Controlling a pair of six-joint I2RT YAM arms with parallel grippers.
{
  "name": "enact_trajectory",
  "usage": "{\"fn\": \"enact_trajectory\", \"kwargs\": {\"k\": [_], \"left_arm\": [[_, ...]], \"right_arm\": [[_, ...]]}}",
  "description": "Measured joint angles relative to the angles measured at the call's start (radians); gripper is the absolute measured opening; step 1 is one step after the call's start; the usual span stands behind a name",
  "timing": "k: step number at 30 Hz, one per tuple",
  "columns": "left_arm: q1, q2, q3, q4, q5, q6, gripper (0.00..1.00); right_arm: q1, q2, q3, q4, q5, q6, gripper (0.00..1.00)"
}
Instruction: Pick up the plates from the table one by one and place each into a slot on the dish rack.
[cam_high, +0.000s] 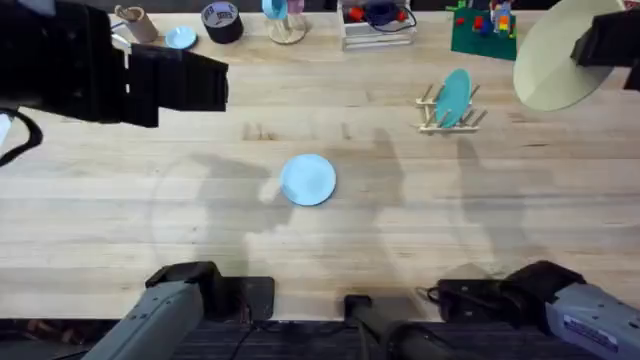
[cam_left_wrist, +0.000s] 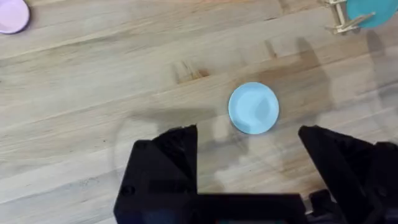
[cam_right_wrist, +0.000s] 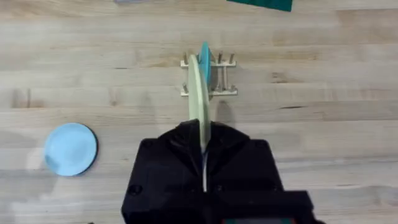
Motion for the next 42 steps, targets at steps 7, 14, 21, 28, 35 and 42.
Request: {"fn": "enact_trajectory", "kwargs": {"k": [7, 14, 21, 28, 35, 42], "left_arm": [[0.000, 0.000, 0.000, 0.000, 0.000, 0.000, 0.992], [0.000, 0.000, 0.000, 0.000, 0.000, 0.000, 0.992], [0.000, 0.000, 0.000, 0.000, 0.000, 0.000, 0.992], [0.000, 0.000, 0.000, 0.000, 0.000, 0.000, 0.992], [0.000, 0.000, 0.000, 0.000, 0.000, 0.000, 0.992], [0.000, 0.000, 0.000, 0.000, 0.000, 0.000, 0.992]], "right_arm": [[0.000, 0.000, 0.000, 0.000, 0.000, 0.000, 0.032], [0.000, 0.000, 0.000, 0.000, 0.000, 0.003, 0.032], [0.000, 0.001, 0.000, -0.003, 0.021, 0.003, 0.032], [-0.002, 0.001, 0.000, -0.003, 0.044, 0.003, 0.032], [-0.062, 0.011, 0.000, -0.003, 0.045, 0.001, 0.032], [-0.118, 0.058, 0.000, -0.003, 0.006, -0.024, 0.032]]}}
